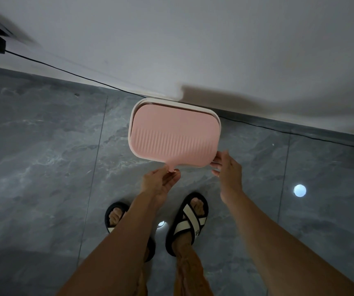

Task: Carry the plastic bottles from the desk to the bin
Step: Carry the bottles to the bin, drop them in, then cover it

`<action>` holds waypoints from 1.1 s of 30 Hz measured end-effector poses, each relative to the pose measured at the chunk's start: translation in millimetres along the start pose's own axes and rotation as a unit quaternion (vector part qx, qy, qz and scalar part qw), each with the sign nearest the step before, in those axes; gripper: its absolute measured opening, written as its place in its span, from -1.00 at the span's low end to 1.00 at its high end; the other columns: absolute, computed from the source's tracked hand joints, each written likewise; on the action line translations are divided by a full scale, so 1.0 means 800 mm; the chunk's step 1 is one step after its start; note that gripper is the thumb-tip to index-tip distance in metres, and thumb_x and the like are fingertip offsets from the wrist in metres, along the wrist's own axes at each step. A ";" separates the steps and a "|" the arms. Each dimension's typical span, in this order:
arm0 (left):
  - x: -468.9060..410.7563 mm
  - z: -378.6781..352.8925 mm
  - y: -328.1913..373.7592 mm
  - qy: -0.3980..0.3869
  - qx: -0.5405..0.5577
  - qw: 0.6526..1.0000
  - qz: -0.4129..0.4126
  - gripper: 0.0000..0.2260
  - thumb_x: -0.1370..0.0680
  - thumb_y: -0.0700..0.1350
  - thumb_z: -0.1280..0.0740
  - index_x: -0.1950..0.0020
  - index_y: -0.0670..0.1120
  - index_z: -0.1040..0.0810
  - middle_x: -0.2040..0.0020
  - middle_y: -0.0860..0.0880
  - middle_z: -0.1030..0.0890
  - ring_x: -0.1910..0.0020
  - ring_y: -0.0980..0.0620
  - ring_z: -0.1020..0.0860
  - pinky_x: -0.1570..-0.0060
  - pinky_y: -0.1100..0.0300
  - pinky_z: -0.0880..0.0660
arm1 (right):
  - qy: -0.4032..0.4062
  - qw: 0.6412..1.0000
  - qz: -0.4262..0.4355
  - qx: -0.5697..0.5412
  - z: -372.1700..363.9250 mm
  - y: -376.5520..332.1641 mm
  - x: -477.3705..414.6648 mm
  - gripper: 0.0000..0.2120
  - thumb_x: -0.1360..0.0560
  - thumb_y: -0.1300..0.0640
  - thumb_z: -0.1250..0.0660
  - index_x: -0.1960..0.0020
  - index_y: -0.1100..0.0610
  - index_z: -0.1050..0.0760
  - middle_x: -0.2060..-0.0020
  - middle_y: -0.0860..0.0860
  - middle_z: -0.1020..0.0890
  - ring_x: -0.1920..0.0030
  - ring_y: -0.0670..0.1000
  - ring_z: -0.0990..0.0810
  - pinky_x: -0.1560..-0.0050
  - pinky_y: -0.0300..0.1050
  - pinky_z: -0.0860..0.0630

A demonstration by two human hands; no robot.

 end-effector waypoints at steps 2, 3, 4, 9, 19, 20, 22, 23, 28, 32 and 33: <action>0.001 0.001 0.001 0.005 -0.003 1.000 0.003 -0.89 -0.55 -0.29 -0.30 0.14 -0.31 -0.50 0.26 -0.25 -0.59 0.37 -0.07 -0.64 0.41 0.20 -0.64 | 0.001 1.000 0.002 0.000 0.000 0.001 0.000 -0.66 -0.61 -0.03 -0.04 0.13 -0.01 -0.56 0.07 0.11 -0.66 0.01 0.06 -0.62 0.00 -0.07 -0.49; 0.001 0.002 0.002 0.006 -0.004 1.000 0.002 -0.89 -0.54 -0.27 -0.32 0.14 -0.31 -0.52 0.28 -0.24 -0.60 0.38 -0.05 -0.65 0.40 0.21 -0.63 | 0.002 1.000 0.002 0.000 0.000 0.001 0.000 -0.66 -0.61 -0.03 -0.04 0.11 0.00 -0.56 0.06 0.12 -0.67 0.00 0.06 -0.62 0.00 -0.07 -0.49; 0.001 0.002 0.002 0.005 -0.007 1.000 0.000 -0.88 -0.53 -0.26 -0.34 0.14 -0.31 -0.54 0.31 -0.22 -0.62 0.39 -0.03 -0.65 0.38 0.21 -0.64 | 0.002 1.000 0.002 0.000 0.000 0.000 0.000 -0.66 -0.61 -0.03 -0.04 0.10 0.01 -0.56 0.04 0.12 -0.67 0.00 0.06 -0.62 -0.01 -0.07 -0.48; 0.001 -0.002 0.000 0.016 -0.040 0.998 -0.034 -0.91 -0.49 -0.35 -0.35 0.22 -0.31 -0.56 0.32 -0.18 -0.59 0.37 -0.02 -0.62 0.23 0.19 -0.66 | 0.005 1.000 0.002 0.001 -0.001 0.001 -0.003 -0.66 -0.61 -0.03 -0.06 0.16 -0.02 -0.56 0.08 0.10 -0.66 0.03 0.04 -0.62 0.02 -0.08 -0.47; -0.002 -0.018 0.002 0.036 -0.053 0.998 -0.027 -0.86 -0.48 -0.41 -0.32 0.29 -0.31 -0.53 0.34 -0.20 -0.57 0.36 -0.05 -0.59 0.33 0.22 -0.66 | 0.025 1.000 -0.006 -0.006 -0.004 0.003 -0.007 -0.66 -0.60 -0.03 -0.11 0.25 -0.05 -0.54 0.24 -0.03 -0.64 0.16 -0.07 -0.62 0.08 -0.15 -0.53; -0.002 -0.018 0.003 0.041 -0.057 0.997 -0.029 -0.87 -0.48 -0.41 -0.32 0.28 -0.31 -0.53 0.33 -0.20 -0.57 0.35 -0.05 -0.58 0.33 0.22 -0.65 | 0.027 1.000 -0.006 -0.006 -0.004 0.004 -0.007 -0.67 -0.60 -0.03 -0.11 0.25 -0.04 -0.54 0.24 -0.03 -0.64 0.16 -0.07 -0.62 0.08 -0.15 -0.53; -0.002 -0.016 0.004 0.065 -0.059 0.995 -0.038 -0.87 -0.49 -0.39 -0.33 0.27 -0.30 -0.54 0.31 -0.20 -0.57 0.37 -0.04 -0.58 0.35 0.24 -0.65 | 0.029 1.000 -0.005 -0.006 -0.004 0.003 -0.007 -0.67 -0.60 -0.02 -0.11 0.25 -0.04 -0.54 0.24 -0.03 -0.64 0.16 -0.06 -0.62 0.08 -0.15 -0.53; -0.002 -0.015 0.003 0.079 -0.060 0.994 -0.045 -0.86 -0.49 -0.38 -0.33 0.28 -0.29 -0.55 0.32 -0.20 -0.57 0.38 -0.03 -0.58 0.35 0.24 -0.65 | 0.028 1.000 -0.003 -0.006 -0.004 0.003 -0.007 -0.66 -0.60 -0.02 -0.11 0.25 -0.04 -0.54 0.24 -0.03 -0.64 0.16 -0.06 -0.62 0.09 -0.15 -0.53; -0.003 -0.018 0.002 0.082 -0.081 0.992 -0.047 -0.86 -0.49 -0.37 -0.33 0.28 -0.30 -0.55 0.32 -0.19 -0.58 0.51 0.05 -0.62 0.27 0.20 -0.65 | 0.029 1.000 0.000 -0.004 -0.005 0.002 -0.007 -0.66 -0.60 -0.02 -0.11 0.26 -0.04 -0.54 0.25 -0.03 -0.64 0.17 -0.06 -0.62 0.13 -0.17 -0.52; -0.011 -0.023 -0.003 0.118 -0.079 0.989 -0.046 -0.93 -0.49 -0.35 -0.36 0.09 -0.37 -0.57 0.35 -0.15 -0.60 0.53 0.07 -0.62 0.23 0.19 -0.66 | 0.028 1.000 0.002 0.001 -0.005 0.002 -0.007 -0.66 -0.61 -0.02 -0.10 0.25 -0.05 -0.55 0.24 -0.05 -0.65 0.15 -0.10 -0.63 0.11 -0.19 -0.53; -0.014 -0.023 -0.006 0.128 -0.082 0.987 -0.047 -0.91 -0.49 -0.33 -0.36 0.06 -0.37 -0.58 0.36 -0.14 -0.61 0.52 0.07 -0.63 0.22 0.19 -0.66 | 0.028 1.000 0.002 0.002 -0.005 0.003 -0.007 -0.66 -0.61 -0.02 -0.10 0.25 -0.05 -0.55 0.24 -0.05 -0.65 0.15 -0.09 -0.63 0.09 -0.18 -0.53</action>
Point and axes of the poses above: each hand's wrist, its own x-axis away from the middle knuckle, its own z-axis out of the back of the hand, y = z × x, the point moved 1 cm from there along -x, towards the middle knuckle
